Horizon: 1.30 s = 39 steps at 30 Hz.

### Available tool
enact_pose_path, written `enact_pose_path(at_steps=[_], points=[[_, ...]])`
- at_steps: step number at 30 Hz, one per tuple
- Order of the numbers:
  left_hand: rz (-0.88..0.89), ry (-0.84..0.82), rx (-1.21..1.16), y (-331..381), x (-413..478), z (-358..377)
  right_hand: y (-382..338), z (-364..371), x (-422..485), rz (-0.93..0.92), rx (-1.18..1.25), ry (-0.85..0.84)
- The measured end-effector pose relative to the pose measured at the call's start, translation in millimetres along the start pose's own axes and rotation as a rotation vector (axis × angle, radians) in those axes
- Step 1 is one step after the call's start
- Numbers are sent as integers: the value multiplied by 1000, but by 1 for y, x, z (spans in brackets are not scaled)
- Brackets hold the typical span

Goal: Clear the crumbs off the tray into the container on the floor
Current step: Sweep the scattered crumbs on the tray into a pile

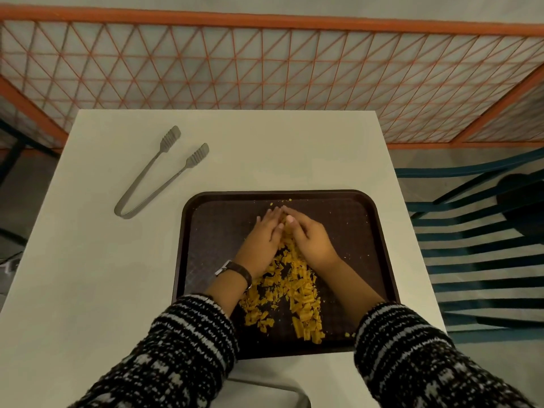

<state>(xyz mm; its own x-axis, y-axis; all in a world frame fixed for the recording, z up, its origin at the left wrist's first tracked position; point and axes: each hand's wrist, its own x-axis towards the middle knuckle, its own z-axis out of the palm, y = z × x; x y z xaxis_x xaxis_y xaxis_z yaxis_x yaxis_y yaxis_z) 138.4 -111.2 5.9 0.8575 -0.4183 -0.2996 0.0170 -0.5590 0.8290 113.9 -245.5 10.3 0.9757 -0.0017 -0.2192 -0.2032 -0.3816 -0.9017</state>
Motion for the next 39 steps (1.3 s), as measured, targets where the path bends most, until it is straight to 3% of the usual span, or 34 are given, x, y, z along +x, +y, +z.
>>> enact_pose_path(at_steps=[4, 12, 14, 17, 20, 23, 31, 34, 37, 39], points=[[-54, 130, 50, -17, -11, -30, 7, -24, -1, -13, -109, 122], [-102, 138, 341, -22, 15, -16, 15, 5, 25, -72, -397, -161], [-47, 68, 259, -14, 16, -5, 9, 14, 22, -47, -281, -162], [-25, -4, -28, -6, 8, -6, 1, 9, 8, -22, 35, -32], [-41, 47, -59, -7, -9, -21, 6, -8, -7, -25, 16, 117], [-41, 124, 47, -19, -19, -37, 22, -19, -8, 15, -119, 143], [-59, 98, 322, -22, 13, -12, 19, 6, 25, -18, -308, -49], [26, 3, 259, -9, 21, 2, 13, 16, 26, -3, -232, -143], [31, -29, 63, -6, 15, -2, 6, 7, 19, -8, -32, -7], [14, 36, 40, -7, 4, -14, 12, -3, 17, 10, -48, 67]])
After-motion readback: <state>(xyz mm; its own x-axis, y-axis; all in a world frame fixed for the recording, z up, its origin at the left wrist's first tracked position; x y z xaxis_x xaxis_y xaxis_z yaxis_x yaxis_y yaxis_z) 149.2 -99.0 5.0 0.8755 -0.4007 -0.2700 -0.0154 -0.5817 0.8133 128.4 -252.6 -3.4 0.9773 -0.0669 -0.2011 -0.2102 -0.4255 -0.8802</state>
